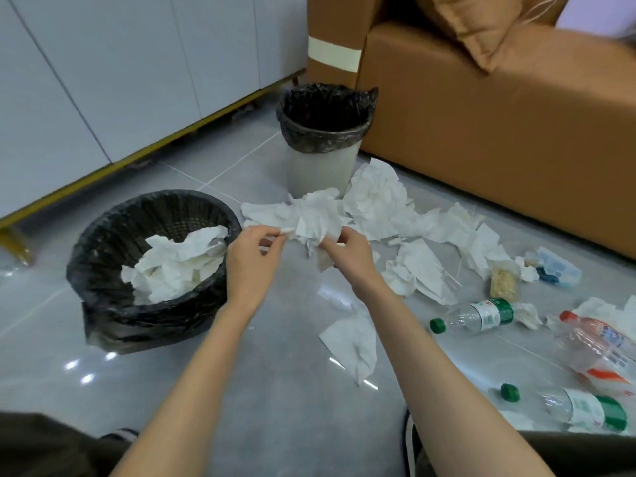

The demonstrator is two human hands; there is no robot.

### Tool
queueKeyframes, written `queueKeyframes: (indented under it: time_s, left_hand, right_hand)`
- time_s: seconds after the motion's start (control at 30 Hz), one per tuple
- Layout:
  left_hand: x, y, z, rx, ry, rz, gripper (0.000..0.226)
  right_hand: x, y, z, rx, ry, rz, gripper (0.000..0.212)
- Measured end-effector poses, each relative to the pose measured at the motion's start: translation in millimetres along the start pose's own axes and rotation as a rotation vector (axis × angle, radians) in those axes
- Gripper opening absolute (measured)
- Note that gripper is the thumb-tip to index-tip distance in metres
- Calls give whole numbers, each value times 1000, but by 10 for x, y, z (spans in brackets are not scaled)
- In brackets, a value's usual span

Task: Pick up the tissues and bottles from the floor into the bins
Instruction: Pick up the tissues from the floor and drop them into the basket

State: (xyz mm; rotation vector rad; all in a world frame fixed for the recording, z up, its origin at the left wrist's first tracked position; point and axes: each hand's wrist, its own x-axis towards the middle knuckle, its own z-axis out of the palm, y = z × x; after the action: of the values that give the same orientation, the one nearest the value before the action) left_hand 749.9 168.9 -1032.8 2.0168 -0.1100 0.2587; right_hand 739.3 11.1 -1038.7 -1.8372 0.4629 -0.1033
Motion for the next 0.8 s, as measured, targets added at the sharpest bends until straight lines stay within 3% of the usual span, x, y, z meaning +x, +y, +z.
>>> queueKeyframes:
  time_s: [0.2,0.4,0.63,0.8]
  left_hand:
    - [155,-102,-639,39,194,-145,11]
    - [186,-340,-1116,235,266,-210,17]
    - [167,-689,-1318,410,205,-366,29]
    - [179,-568,-1216,391,207,-323,52]
  right_hand:
    - [-55,-552,572,-55,-121,-91,25]
    - [-81,-749,1091,-138,-206,-88,11]
    - [-197,-709,1394,-135,-388,-41,43]
    - [-200,-645,1307,-36,-231,-84,30]
